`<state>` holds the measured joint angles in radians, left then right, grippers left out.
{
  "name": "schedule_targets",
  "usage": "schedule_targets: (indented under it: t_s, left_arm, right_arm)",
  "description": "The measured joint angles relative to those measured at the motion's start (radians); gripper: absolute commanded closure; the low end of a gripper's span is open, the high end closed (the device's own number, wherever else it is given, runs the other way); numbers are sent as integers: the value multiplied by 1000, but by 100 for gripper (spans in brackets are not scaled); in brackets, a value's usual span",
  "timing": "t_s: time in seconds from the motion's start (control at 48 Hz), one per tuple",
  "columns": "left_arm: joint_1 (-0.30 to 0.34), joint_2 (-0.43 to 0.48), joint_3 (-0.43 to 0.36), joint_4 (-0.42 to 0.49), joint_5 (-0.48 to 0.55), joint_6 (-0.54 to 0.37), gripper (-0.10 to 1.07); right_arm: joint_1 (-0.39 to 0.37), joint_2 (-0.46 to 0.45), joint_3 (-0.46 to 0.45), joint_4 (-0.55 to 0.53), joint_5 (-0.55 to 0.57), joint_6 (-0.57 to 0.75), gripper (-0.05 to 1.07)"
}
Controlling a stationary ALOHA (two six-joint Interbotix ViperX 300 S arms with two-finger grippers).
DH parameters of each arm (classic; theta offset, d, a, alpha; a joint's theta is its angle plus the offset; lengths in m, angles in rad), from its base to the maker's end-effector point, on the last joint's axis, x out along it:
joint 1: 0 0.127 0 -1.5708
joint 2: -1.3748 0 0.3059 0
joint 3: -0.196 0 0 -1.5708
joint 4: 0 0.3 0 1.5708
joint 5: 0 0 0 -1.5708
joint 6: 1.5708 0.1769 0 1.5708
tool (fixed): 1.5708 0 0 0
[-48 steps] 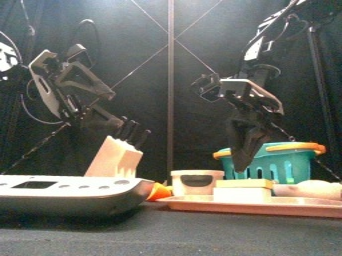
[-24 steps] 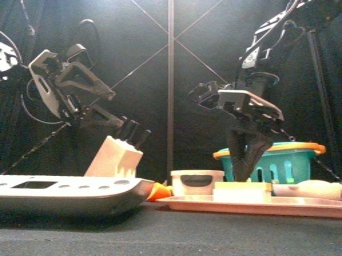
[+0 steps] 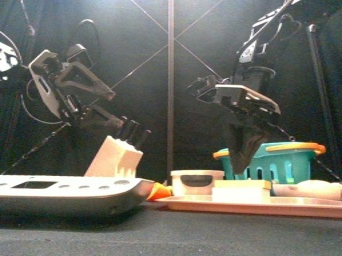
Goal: Place egg block on rice
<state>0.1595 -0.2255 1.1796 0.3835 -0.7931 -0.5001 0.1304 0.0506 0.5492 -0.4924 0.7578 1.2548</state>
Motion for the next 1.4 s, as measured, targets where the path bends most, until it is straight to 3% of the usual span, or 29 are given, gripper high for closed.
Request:
schedule_targets:
  t_s: [0.229, 0.604, 0.792, 0.958, 1.229, 1.396]
  left_arm:
    - [0, 0, 0, 0, 0, -2, -6]
    - [2, -37, 25, -21, 0, -2, -6]
    - [3, -137, 97, -32, 0, 2, -6]
    - [57, -258, 114, -25, 17, 17, -6]
    - [86, -428, 143, -25, 193, 23, -6]
    - [92, -462, 144, -43, 268, 21, -6]
  right_arm:
    - [3, -17, -6, -58, 89, 3, 59]
    - [-34, -95, 67, -86, 89, 18, 59]
    - [-35, -140, 141, -104, 2, 172, 59]
    - [-34, -141, 170, -175, -41, 256, 59]
    - [-9, -135, 169, -204, -54, 268, 58]
    - [0, -109, 163, -215, -61, 268, 57]
